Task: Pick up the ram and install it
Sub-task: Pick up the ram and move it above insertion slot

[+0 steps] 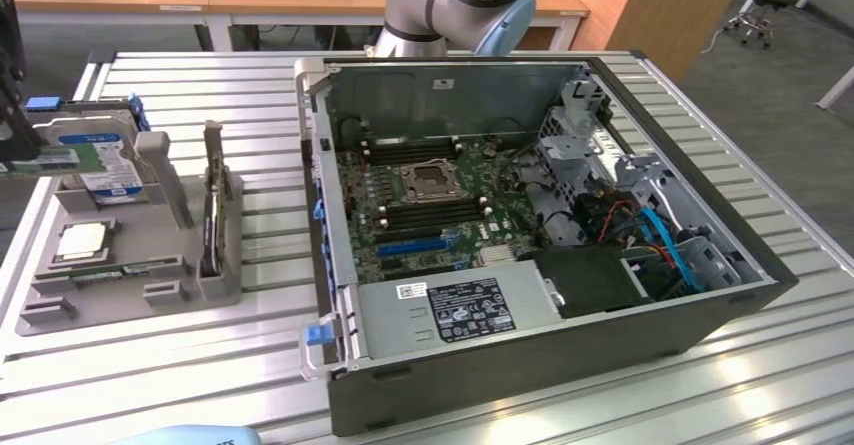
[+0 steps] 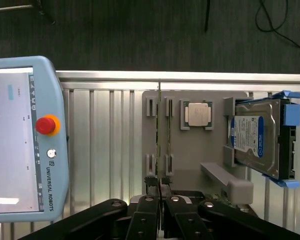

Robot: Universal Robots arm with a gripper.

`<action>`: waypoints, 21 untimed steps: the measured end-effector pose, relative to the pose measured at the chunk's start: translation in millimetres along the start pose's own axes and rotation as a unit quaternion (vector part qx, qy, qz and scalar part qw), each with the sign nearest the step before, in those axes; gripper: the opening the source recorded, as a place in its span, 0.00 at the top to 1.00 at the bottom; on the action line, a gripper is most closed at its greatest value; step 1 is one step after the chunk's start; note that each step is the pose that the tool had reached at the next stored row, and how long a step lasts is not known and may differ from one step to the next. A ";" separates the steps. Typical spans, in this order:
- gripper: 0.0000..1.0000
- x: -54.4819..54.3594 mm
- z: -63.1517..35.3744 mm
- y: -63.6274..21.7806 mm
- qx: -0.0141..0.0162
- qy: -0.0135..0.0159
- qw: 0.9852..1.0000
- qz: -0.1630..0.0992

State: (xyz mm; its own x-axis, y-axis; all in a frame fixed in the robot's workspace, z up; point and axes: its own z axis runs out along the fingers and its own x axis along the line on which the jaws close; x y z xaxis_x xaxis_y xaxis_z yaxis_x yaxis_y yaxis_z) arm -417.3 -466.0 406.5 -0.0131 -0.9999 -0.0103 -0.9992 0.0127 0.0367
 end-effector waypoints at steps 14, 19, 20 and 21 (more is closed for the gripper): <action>0.88 -0.1 -8.7 0.3 0.000 0.000 1.000 0.000; 0.88 -0.1 -8.9 -4.2 0.000 0.000 1.000 0.000; 0.88 -0.1 -8.9 -5.9 0.000 0.000 1.000 0.000; 0.88 -0.2 -9.0 -7.5 0.000 0.000 1.000 0.000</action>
State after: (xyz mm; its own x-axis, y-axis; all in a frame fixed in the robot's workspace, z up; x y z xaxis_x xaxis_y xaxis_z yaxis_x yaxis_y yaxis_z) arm -409.5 -466.0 415.1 -0.0131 -0.9999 -0.0103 -0.9992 0.0127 0.0367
